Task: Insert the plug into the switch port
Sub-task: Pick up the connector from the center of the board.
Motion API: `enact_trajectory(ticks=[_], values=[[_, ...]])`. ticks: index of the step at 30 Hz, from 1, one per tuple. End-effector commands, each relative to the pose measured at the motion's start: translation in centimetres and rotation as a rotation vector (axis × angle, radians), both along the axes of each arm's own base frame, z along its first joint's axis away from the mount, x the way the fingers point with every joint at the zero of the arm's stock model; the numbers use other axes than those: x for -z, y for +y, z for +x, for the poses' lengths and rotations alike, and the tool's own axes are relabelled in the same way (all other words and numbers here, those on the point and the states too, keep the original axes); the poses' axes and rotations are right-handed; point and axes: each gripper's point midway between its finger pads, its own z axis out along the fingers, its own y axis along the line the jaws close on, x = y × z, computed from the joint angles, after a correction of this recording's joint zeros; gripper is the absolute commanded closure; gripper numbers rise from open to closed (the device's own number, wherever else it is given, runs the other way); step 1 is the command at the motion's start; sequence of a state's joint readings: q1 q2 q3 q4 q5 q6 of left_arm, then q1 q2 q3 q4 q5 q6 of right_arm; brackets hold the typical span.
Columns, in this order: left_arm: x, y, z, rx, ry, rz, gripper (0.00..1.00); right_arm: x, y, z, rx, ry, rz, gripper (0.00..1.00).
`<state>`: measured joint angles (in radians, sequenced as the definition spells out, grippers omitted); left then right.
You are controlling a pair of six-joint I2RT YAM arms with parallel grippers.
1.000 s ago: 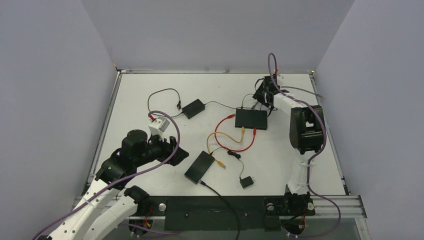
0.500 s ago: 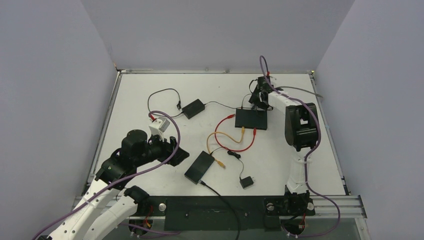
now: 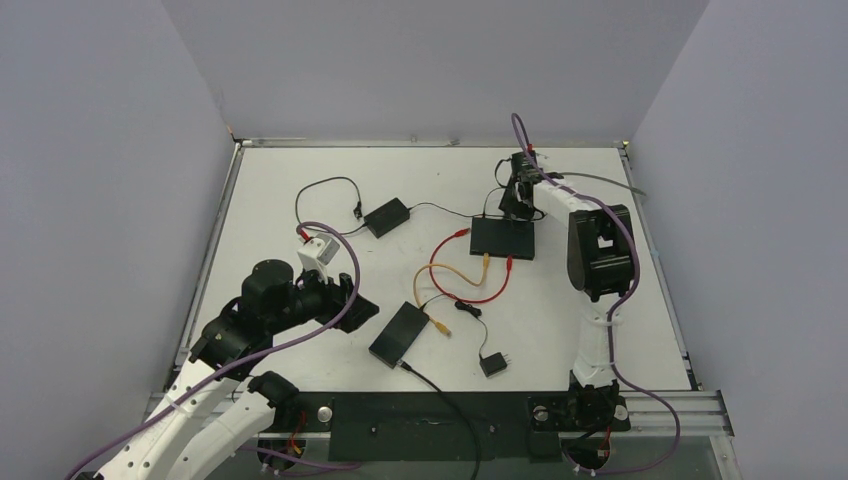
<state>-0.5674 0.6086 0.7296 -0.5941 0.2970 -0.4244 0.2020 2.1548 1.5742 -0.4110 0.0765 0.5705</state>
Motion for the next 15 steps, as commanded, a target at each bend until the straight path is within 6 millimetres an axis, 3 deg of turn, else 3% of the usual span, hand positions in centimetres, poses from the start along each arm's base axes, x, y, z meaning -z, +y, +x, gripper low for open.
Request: enact_trajectory(ticks=[1,8,10,14,15], values=[[-1.4,-0.3,0.4,0.014,-0.062,-0.028,0.32,1.0,0.3,-0.7,-0.032,0.054,-0.058,0.65],[-1.4,-0.2,0.3,0.014,-0.065,-0.029,0.32,2.3,0.7,-1.1,-0.043,0.089,-0.080,0.69],[-1.5,-0.2,0.3,0.014,-0.067,-0.029,0.32,2.4,0.7,-1.2,-0.042,0.094,-0.080,0.75],[-1.4,-0.2,0.3,0.015,-0.065,-0.029,0.32,2.3,0.6,-1.2,-0.035,0.091,-0.083,1.00],[-1.5,-0.2,0.3,0.015,-0.067,-0.030,0.32,2.1,0.5,-1.1,-0.029,0.085,-0.084,1.00]])
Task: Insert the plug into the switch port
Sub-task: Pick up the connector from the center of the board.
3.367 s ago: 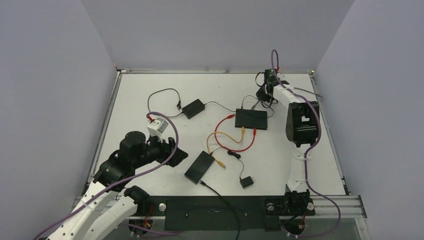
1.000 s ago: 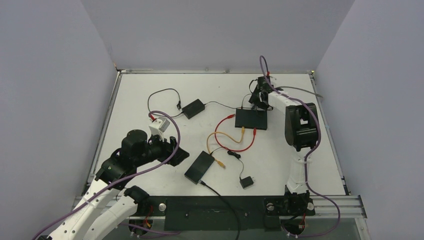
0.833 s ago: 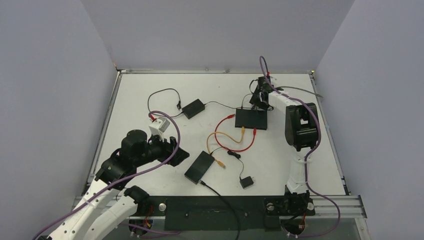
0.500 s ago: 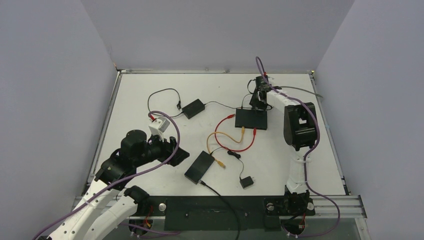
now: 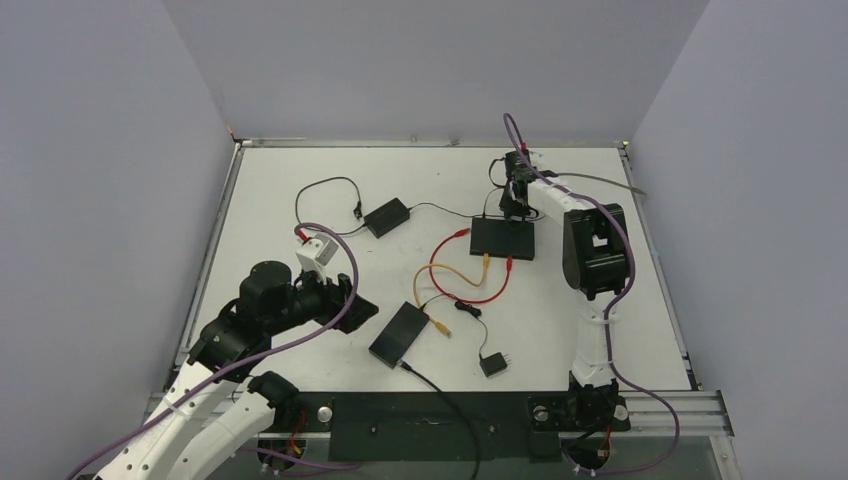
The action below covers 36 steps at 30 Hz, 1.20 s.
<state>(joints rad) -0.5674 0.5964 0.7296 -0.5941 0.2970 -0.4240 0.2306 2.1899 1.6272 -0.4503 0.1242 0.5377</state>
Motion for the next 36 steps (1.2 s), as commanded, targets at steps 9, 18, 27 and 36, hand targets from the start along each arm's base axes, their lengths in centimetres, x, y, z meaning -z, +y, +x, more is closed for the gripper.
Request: enact_trajectory(ticks=[9,18,27,36], values=[[-1.1,-0.3,0.4,0.013,-0.051,-0.019,0.32,-5.2,0.6,1.8,0.056,-0.104,0.064,1.00],[-1.0,-0.3,0.5,0.011,-0.048,-0.019,0.32,-12.2,0.8,2.8,0.064,-0.238,0.143,1.00],[-0.9,-0.4,0.5,0.017,-0.041,-0.017,0.32,-12.6,0.8,-1.2,0.027,-0.245,0.064,1.00],[-1.2,-0.3,0.4,0.011,-0.058,-0.024,0.32,-16.5,2.2,-5.6,-0.036,-0.319,0.115,1.00]])
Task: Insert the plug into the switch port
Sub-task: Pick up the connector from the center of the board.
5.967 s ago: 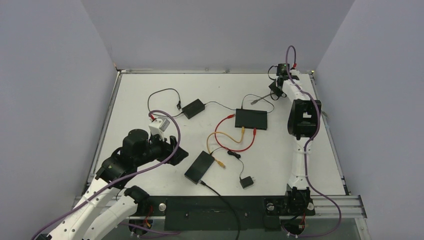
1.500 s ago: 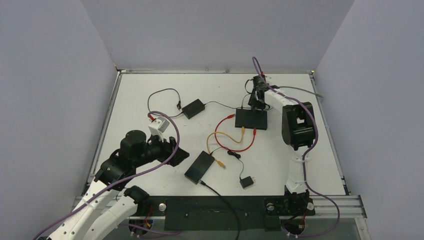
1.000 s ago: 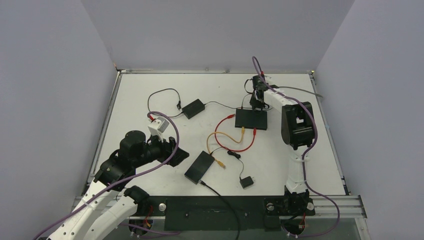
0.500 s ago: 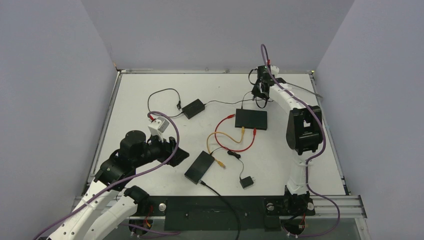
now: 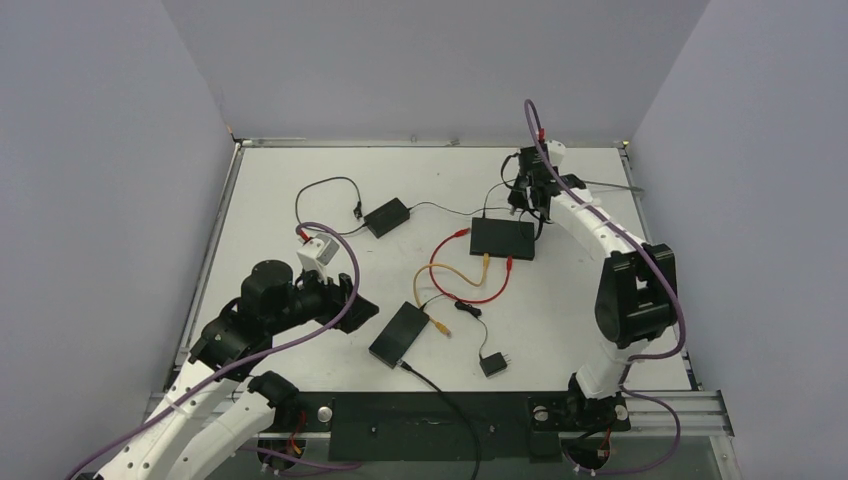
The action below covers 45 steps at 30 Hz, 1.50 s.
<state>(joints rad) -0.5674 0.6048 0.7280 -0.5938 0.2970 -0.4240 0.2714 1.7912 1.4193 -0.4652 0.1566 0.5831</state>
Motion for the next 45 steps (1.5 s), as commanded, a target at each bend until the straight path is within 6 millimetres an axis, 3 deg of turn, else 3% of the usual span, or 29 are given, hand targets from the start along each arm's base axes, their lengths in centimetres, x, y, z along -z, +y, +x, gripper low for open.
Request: enact_trajectory(ticks=[1,6,12,23,26,30,34,44,45], values=[[-1.5,-0.2,0.4,0.009,-0.068,-0.029,0.32,-6.5,2.2,-1.5,-0.064,-0.164,0.077,1.00],[-1.9,0.0,0.1,0.008,-0.086,-0.041,0.32,-8.0,5.4,-5.4,-0.134,-0.198,0.151,1.00],[-2.3,0.1,-0.1,0.002,-0.106,-0.048,0.32,-11.8,8.2,-9.6,-0.219,-0.285,0.213,1.00],[-2.3,0.0,-0.3,0.000,-0.106,-0.041,0.32,-24.0,11.2,-14.5,-0.433,-0.563,0.256,1.00],[-2.2,0.0,-0.3,-0.001,-0.103,-0.039,0.32,-27.8,11.4,-16.0,-0.466,-0.667,0.292,1.00],[-2.1,0.0,-0.4,0.002,-0.102,-0.037,0.32,-30.9,10.9,-18.0,-0.495,-0.747,0.319,1.00],[-2.3,-0.1,-0.4,0.004,-0.105,-0.039,0.32,-31.0,10.7,-19.7,-0.528,-0.755,0.331,1.00],[-4.6,-1.6,-1.8,0.080,-0.112,-0.175,0.27,-26.5,10.5,-23.8,-0.627,-0.717,0.348,1.00],[-5.0,-2.1,-2.1,0.109,-0.116,-0.205,0.27,-27.2,10.2,-24.4,-0.624,-0.748,0.373,1.00]])
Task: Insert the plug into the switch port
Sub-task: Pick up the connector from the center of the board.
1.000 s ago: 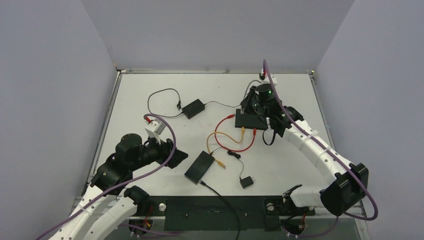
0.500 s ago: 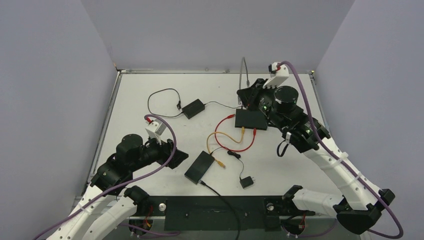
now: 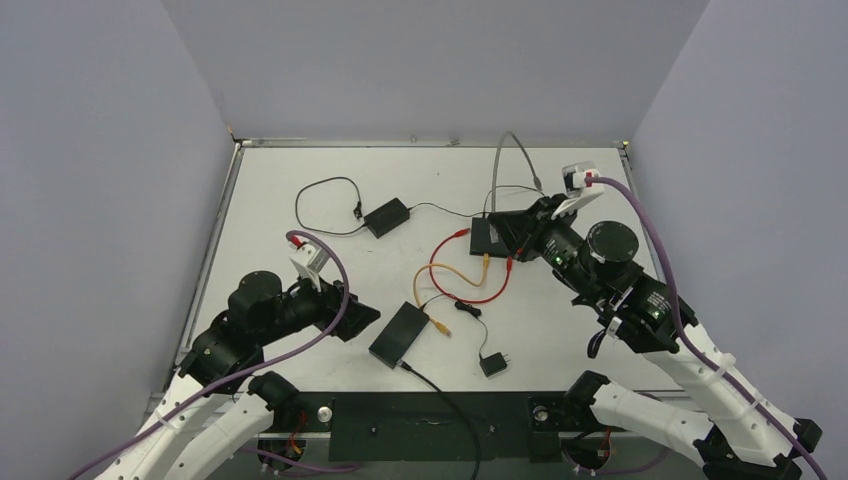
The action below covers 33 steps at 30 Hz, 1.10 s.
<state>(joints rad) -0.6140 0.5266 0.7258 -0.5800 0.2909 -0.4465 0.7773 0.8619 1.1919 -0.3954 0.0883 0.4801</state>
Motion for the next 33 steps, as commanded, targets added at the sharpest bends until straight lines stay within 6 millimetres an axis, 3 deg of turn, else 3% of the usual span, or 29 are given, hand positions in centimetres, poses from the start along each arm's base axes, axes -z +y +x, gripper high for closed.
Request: enact_trajectory(ticks=[1,2,3,4,8,17,20,24,25,33], values=[[-3.5,-2.0,-1.0,0.087,-0.047,-0.172,0.27,0.8,0.3,-1.7,-0.046,-0.029,0.056,1.00],[-4.0,-2.4,-1.3,0.118,-0.059,-0.203,0.27,0.0,0.1,-2.3,-0.054,-0.054,0.102,1.00],[-4.4,-2.7,-1.5,0.128,-0.048,-0.231,0.27,1.0,0.3,-2.4,-0.059,-0.031,0.121,1.00],[-4.8,-3.1,-1.8,0.155,-0.056,-0.260,0.27,0.3,0.2,-2.9,-0.061,-0.049,0.163,1.00],[-5.6,-3.8,-2.3,0.198,-0.047,-0.336,0.27,2.2,0.7,-3.3,-0.033,0.007,0.220,1.00],[-4.0,-5.4,-1.2,0.162,-0.044,-0.323,0.28,6.0,1.0,-2.4,0.163,0.120,0.261,1.00],[-2.8,-6.4,-0.8,0.161,-0.045,-0.262,0.31,7.0,2.5,-2.2,0.150,0.142,0.244,1.00],[-2.1,-7.5,-0.1,0.151,-0.040,-0.243,0.32,7.1,4.1,-2.4,0.089,0.129,0.274,1.00],[-2.2,-7.6,-0.1,0.156,-0.038,-0.251,0.32,6.4,4.3,-2.6,0.066,0.110,0.305,1.00],[-6.0,-9.2,-1.2,0.250,-0.063,-0.415,0.32,3.8,5.4,-5.0,-0.127,-0.046,0.421,1.00]])
